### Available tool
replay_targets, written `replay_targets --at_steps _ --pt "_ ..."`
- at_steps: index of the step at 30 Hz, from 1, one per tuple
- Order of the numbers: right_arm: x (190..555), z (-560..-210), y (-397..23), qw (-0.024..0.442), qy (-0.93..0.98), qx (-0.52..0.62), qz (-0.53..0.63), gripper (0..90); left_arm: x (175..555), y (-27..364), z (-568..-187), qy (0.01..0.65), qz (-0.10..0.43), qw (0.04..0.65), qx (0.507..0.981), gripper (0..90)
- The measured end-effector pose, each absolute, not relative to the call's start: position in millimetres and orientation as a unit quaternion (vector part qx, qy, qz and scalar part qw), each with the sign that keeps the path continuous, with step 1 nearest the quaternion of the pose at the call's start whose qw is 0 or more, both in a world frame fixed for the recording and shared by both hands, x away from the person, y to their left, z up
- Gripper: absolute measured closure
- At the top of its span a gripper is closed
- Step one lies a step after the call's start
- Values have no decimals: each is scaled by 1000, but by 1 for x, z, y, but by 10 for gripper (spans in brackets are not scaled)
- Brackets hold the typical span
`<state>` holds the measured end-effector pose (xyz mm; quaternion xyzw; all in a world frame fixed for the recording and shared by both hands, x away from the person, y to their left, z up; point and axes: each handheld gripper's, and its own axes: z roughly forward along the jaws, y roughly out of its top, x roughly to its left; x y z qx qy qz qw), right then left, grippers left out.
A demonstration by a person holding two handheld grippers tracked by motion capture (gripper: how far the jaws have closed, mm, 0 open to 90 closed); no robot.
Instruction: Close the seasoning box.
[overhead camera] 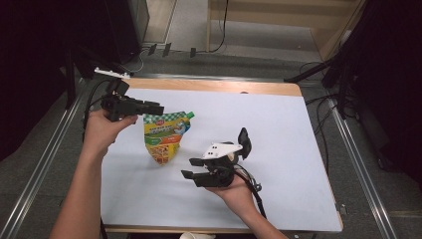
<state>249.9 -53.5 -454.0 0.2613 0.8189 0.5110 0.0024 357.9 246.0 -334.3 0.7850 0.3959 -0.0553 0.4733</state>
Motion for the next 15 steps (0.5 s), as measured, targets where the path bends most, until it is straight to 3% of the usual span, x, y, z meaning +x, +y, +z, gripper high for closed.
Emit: replay_targets --at_steps 15 --pt "255 -441 -68 3 818 275 504 562 361 268 -340 417 -41 483 769 536"
